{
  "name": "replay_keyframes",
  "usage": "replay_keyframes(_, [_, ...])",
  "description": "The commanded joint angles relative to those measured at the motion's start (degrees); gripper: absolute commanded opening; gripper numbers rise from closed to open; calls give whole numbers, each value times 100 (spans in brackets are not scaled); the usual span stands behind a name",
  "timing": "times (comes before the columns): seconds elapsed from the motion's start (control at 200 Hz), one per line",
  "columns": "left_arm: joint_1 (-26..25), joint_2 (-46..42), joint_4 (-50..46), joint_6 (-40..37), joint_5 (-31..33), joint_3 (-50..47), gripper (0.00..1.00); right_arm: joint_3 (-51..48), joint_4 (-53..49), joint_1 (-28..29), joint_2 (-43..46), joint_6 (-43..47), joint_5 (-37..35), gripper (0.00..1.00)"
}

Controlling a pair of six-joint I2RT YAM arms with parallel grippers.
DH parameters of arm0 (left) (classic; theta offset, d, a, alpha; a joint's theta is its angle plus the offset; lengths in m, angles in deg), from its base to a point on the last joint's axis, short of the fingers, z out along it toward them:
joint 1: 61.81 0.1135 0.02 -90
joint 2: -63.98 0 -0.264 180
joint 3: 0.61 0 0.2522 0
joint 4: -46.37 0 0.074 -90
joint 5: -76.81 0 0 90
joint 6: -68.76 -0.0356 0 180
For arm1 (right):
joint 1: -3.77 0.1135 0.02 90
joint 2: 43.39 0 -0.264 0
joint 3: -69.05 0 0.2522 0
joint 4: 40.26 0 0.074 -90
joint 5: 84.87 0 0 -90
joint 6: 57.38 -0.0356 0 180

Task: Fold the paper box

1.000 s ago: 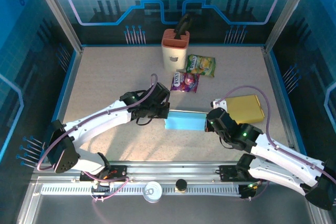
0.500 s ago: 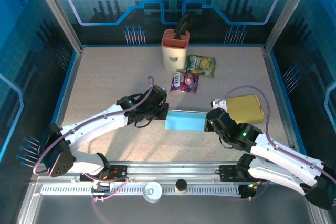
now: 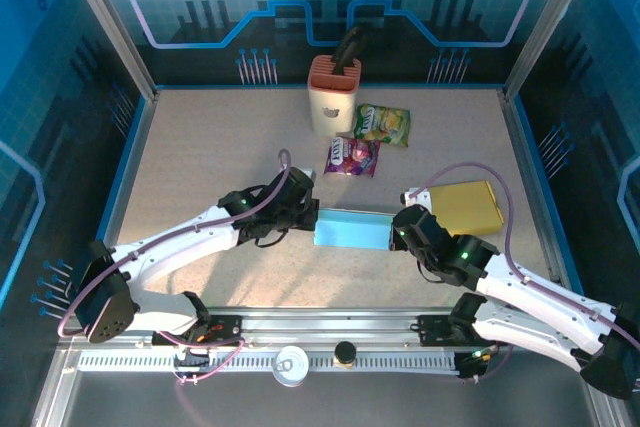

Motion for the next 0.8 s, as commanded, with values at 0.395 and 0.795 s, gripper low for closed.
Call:
replay_keyframes(0.395, [-422,-265,267,-210,492,-673,0,64,-111,93,-42,75,295,0])
replay_keyframes(0.795, [-1027,-396,1015,-188,1549,-1336,0,61,-122,90,-113,50,481,0])
